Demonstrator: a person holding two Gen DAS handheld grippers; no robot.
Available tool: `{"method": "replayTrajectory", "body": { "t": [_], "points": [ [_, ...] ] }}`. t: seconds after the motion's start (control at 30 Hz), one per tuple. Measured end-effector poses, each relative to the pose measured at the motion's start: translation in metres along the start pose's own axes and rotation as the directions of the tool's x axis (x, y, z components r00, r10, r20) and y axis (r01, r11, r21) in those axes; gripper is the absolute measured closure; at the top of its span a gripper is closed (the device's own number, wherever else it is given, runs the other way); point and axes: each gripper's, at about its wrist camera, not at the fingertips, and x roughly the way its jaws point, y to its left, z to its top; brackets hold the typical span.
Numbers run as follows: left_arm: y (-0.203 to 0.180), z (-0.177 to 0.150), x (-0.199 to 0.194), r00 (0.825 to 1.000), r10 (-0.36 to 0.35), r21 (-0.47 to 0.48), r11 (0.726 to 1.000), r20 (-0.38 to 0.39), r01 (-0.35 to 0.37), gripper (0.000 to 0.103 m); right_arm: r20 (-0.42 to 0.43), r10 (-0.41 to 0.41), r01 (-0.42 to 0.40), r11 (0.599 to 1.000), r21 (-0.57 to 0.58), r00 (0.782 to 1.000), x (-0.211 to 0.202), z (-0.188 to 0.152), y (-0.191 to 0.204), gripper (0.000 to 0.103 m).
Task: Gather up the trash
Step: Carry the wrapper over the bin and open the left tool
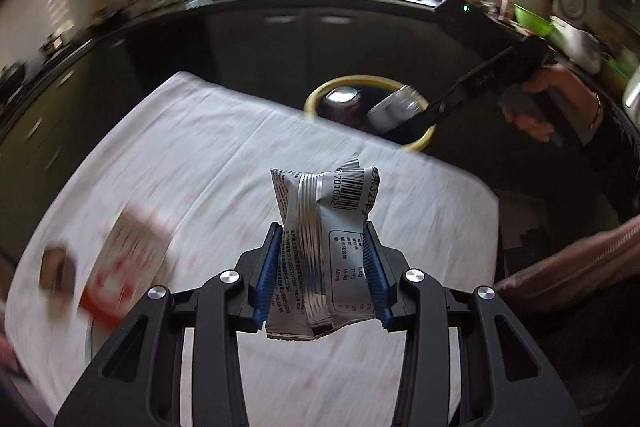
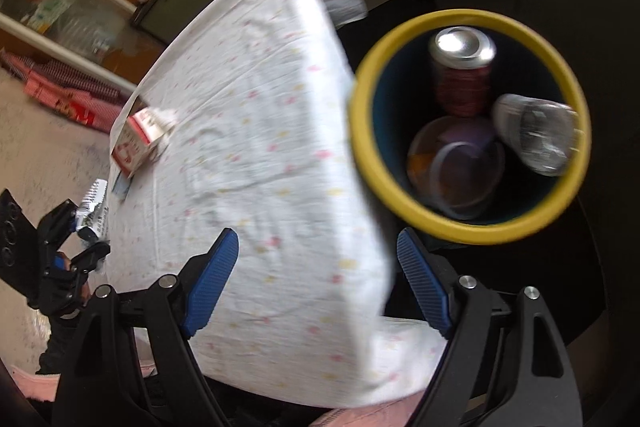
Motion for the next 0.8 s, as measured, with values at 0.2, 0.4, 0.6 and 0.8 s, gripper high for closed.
{"method": "replayTrajectory", "body": {
  "t": [0.2, 0.4, 0.6, 0.8],
  "points": [
    [-0.028, 0.078, 0.057, 0.995, -0.103, 0.055, 0.993, 0.011, 0.102, 0.063, 0.058, 0.011, -0.015, 0.998, 0.066, 0.998, -0.023, -0.009, -0.044, 0.026],
    [-0.040, 0.136, 0.133, 0.991, -0.120, 0.045, 0.991, -0.061, 0.123, 0.063, 0.093, 0.017, -0.027, 0.994, 0.105, 0.996, -0.039, -0.020, -0.074, 0.026],
    [-0.054, 0.170, 0.210, 0.989, -0.086, 0.019, 0.996, -0.123, 0.089, 0.062, 0.108, 0.022, -0.036, 0.991, 0.131, 0.994, -0.046, -0.028, -0.097, 0.024],
    [-0.055, 0.177, 0.253, 0.986, 0.008, -0.039, 0.999, -0.168, -0.015, 0.023, 0.106, 0.033, -0.049, 0.988, 0.149, 0.994, -0.045, -0.030, -0.107, 0.024]
  ]
}}
